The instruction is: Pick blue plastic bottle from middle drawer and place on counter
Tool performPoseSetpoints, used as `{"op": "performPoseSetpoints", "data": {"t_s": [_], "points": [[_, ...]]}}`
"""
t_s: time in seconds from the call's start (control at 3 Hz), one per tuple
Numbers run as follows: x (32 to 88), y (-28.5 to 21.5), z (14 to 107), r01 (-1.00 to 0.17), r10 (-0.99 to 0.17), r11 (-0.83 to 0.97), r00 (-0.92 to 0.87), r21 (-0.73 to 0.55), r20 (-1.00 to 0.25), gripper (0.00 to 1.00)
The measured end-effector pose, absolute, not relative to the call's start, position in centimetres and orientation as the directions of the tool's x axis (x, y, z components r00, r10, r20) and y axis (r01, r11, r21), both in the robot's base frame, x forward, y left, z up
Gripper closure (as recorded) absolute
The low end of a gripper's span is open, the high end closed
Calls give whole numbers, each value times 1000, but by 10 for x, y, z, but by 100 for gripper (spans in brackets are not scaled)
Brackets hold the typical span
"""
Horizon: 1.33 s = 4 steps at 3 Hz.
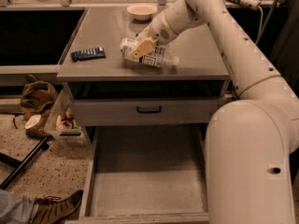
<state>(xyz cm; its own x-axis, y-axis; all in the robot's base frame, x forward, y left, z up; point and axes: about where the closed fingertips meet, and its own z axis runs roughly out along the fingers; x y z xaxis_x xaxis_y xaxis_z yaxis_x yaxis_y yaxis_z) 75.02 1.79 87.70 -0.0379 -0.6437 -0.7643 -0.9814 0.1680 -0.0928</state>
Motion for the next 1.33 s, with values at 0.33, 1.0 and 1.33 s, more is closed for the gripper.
{"op": "performPoseSetpoints", "data": {"t_s": [0.33,1.0,1.33], "points": [[750,18,877,-981,-644,168,-38,-93,-764,57],[750,18,877,-981,-644,168,-38,-93,-764,12],[750,18,877,-981,-644,168,-38,-93,-764,0]]}}
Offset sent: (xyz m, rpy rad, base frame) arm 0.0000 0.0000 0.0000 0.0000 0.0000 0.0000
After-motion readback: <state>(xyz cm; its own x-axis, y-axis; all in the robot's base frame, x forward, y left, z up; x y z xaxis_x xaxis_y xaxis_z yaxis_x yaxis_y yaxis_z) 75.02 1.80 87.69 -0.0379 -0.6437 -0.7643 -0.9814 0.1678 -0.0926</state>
